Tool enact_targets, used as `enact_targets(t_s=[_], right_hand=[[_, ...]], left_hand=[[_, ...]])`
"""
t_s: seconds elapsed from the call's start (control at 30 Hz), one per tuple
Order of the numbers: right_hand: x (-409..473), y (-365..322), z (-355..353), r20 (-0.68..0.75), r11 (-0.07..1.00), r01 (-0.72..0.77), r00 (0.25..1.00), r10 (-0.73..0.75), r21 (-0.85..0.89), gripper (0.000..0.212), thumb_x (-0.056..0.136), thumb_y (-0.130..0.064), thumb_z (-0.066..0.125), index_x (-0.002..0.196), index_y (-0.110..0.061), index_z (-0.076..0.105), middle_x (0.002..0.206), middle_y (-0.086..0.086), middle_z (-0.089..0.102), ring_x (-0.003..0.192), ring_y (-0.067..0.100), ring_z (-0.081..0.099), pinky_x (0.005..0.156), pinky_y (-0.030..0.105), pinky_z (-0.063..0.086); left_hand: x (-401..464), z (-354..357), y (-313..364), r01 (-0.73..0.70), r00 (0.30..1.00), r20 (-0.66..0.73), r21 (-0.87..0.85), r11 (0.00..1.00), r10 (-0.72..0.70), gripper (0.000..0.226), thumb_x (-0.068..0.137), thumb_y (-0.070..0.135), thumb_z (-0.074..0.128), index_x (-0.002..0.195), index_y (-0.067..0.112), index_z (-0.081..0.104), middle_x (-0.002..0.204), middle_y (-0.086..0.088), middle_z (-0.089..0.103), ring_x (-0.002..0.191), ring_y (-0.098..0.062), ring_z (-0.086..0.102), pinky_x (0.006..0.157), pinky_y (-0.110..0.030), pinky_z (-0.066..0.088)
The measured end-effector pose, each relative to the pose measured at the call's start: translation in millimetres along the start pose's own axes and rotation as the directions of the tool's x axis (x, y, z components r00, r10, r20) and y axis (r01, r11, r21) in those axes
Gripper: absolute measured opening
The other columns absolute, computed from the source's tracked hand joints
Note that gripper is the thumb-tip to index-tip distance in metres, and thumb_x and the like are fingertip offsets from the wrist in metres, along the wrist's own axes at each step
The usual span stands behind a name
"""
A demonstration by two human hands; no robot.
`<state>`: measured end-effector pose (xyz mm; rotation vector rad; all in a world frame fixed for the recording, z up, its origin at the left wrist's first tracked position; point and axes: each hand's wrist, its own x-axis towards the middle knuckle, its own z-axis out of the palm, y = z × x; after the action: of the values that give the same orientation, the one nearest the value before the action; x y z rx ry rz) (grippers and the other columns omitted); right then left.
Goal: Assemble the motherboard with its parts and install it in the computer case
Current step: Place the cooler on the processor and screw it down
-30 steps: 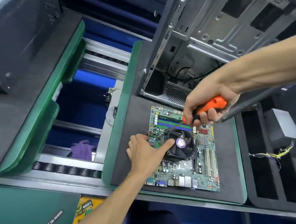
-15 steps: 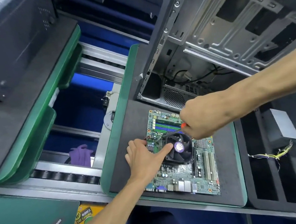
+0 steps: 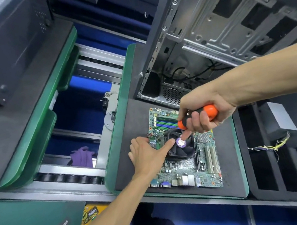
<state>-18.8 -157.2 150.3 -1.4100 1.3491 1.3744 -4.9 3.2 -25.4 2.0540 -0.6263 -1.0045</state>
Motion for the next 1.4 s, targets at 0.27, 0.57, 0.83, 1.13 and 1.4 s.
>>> enact_targets(t_s=[0.27, 0.57, 0.83, 1.13, 1.4], right_hand=[[-29, 34, 10, -0.049, 0.982, 0.051, 0.998, -0.043, 0.18, 0.036, 0.104, -0.03, 0.043, 0.095, -0.001, 0.065, 0.053, -0.002, 0.044, 0.032, 0.005, 0.037, 0.028, 0.015, 0.03], [11, 74, 46, -0.5, 0.746, 0.632, 0.725, -0.474, 0.208, 0.041, 0.103, -0.042, 0.051, 0.091, -0.009, 0.072, 0.055, -0.002, 0.05, 0.037, 0.012, 0.045, 0.035, 0.017, 0.033], [104, 90, 89, -0.885, 0.471, 0.88, 0.268, -0.38, 0.064, 0.052, 0.103, -0.051, 0.047, 0.093, -0.003, 0.064, 0.07, 0.026, 0.055, 0.057, 0.037, 0.05, 0.053, 0.049, 0.045], [123, 99, 94, -0.905, 0.102, 0.945, 0.326, -0.273, 0.31, 0.034, 0.106, -0.042, 0.048, 0.097, -0.019, 0.071, 0.057, -0.003, 0.055, 0.046, 0.013, 0.048, 0.037, 0.024, 0.036], [125, 100, 95, -0.914, 0.019, 0.946, 0.317, -0.255, 0.323, 0.035, 0.107, -0.039, 0.048, 0.096, -0.016, 0.072, 0.056, -0.002, 0.055, 0.044, 0.013, 0.049, 0.036, 0.022, 0.035]], left_hand=[[1, -8, 0, -0.019, 1.0, 0.023, 0.041, 0.999, 0.018, 0.075, 0.073, 0.087, 0.051, 0.109, 0.021, 0.047, 0.11, 0.004, 0.046, 0.108, -0.015, 0.044, 0.103, -0.037, 0.034], [18, -33, -10, -0.271, 0.958, -0.051, 0.158, 0.949, 0.282, 0.03, 0.091, 0.021, 0.07, 0.119, 0.015, 0.061, 0.087, 0.017, 0.058, 0.073, -0.001, 0.058, 0.072, -0.02, 0.041], [37, -29, -8, -0.385, 0.906, -0.073, 0.264, 0.884, 0.416, 0.009, 0.091, 0.016, 0.07, 0.099, 0.02, 0.07, 0.079, 0.015, 0.065, 0.07, 0.0, 0.06, 0.07, -0.009, 0.045], [42, -45, -3, -0.136, 0.983, 0.076, -0.314, 0.94, 0.167, 0.009, 0.09, 0.001, 0.069, 0.095, 0.009, 0.072, 0.077, -0.006, 0.075, 0.071, -0.019, 0.071, 0.068, -0.023, 0.059], [39, -45, -9, -0.099, 0.984, 0.104, -0.353, 0.93, 0.145, 0.007, 0.092, 0.0, 0.066, 0.096, 0.005, 0.071, 0.077, -0.007, 0.074, 0.07, -0.017, 0.068, 0.067, -0.022, 0.058]])
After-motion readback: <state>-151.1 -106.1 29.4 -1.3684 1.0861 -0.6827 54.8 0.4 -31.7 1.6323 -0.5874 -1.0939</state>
